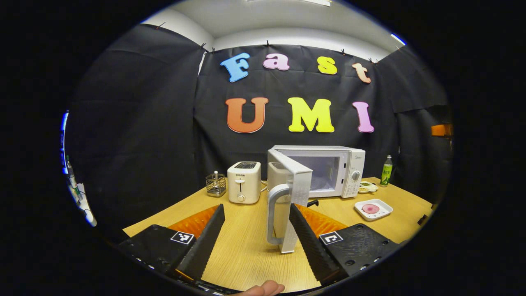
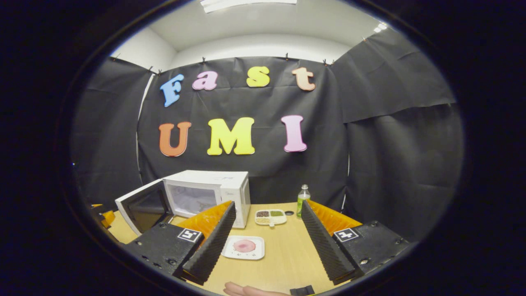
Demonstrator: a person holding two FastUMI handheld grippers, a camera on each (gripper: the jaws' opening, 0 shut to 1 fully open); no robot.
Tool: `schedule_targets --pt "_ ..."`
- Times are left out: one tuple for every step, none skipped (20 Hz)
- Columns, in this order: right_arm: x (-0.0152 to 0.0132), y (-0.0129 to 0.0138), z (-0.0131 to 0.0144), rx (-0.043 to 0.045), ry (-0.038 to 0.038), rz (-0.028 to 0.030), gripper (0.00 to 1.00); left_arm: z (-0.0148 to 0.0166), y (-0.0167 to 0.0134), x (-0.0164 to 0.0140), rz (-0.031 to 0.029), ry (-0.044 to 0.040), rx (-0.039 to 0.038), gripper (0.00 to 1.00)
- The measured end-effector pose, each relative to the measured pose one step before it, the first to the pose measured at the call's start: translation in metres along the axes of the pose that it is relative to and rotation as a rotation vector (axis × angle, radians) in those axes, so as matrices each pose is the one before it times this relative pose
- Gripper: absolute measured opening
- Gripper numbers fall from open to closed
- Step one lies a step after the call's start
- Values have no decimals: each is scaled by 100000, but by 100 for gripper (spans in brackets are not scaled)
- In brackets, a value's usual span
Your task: Open the microwave oven with the left hand, put the food in, and close the microwave oven.
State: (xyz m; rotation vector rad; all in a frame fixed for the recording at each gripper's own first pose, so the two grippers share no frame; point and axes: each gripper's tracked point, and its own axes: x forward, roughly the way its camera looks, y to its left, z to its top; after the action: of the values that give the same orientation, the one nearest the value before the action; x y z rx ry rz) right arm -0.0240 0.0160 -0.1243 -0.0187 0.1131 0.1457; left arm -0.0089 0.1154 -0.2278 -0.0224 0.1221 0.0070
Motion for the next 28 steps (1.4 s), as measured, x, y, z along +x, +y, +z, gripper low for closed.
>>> schedule_targets --pt "527 -67 -56 -152 751 59 94 560 150 -380 739 -371 -1149 95" --pt "688 -249 -94 -779 895 -306 94 628 -13 -452 218 -222 -1212 95" --pt "771 -394 -196 -1136 1387 -579 100 553 -11 -316 700 245 -929 95" --pt "833 -297 -287 -1094 1758 -262 94 708 160 -269 1232 -46 -550 95" --pt "1016 -218 -254 -1438 2446 79 94 847 -133 -232 814 -391 -268 95" --pt "1129 -243 -300 -1459 3032 319 100 803 -266 -236 374 -932 -49 95" --pt "1218 -177 -318 -1240 3632 820 100 1006 -399 14 295 -1190 456 95" --pt "1328 -46 -451 -1213 3989 1487 94 891 -366 3 1046 -1286 1045 95" --pt "1421 37 -654 -1177 5312 1957 100 794 -406 10 1087 -1081 1252 95" --pt "1453 24 -684 -961 5980 2472 100 875 -587 46 1030 -1348 1446 95" --pt "1411 196 -847 -800 6505 3079 94 723 -638 101 551 -585 1779 95" --pt "1320 294 -963 -450 6607 3718 100 621 -771 85 595 -582 2211 95" --pt "1519 261 -1110 875 7132 3822 95 535 -531 70 1037 -522 2485 94" --pt "1636 -162 -1035 1875 7787 2662 100 469 -266 195 1740 -875 2548 94" --pt "1943 -128 -1122 1644 8100 2929 94 311 -281 304 1751 -392 1956 94" --pt "1845 -94 -1018 2239 7456 2742 95 111 -618 223 484 568 1209 94" --pt "1945 -130 -972 1910 7636 2487 100 6 -673 316 -454 908 83 94" --pt "1921 -56 -826 2177 7599 2104 100 135 -844 471 -1409 1224 -1037 94" --pt "1936 -109 -693 1638 6858 2471 100 11 -739 388 -1700 1013 -1401 95" --pt "1817 -249 -793 1817 6873 1543 95 97 -374 396 -1119 604 -1299 95" --pt "1581 -64 -404 2328 4900 1598 83 225 -322 261 -513 -227 -988 95" --pt "1237 -24 -299 1874 4605 1607 82 290 -211 258 -199 -749 -601 96" --pt "978 -183 -138 2401 3532 856 82 316 -162 182 -185 -1041 -305 96" --pt "981 19 -192 1878 2949 301 80 396 -282 -18 -554 -1256 -158 96" --pt "787 -231 92 897 2192 -459 78 433 -298 94 -802 -1286 -12 96" --pt "473 -273 238 989 1699 -974 82 367 -291 -24 -993 -935 92 96" --pt "348 -139 -66 915 3221 -347 80 563 -236 0 -807 -1234 306 96" --pt "281 260 -113 1252 2517 1652 75 587 -76 14 -381 -1249 130 96"
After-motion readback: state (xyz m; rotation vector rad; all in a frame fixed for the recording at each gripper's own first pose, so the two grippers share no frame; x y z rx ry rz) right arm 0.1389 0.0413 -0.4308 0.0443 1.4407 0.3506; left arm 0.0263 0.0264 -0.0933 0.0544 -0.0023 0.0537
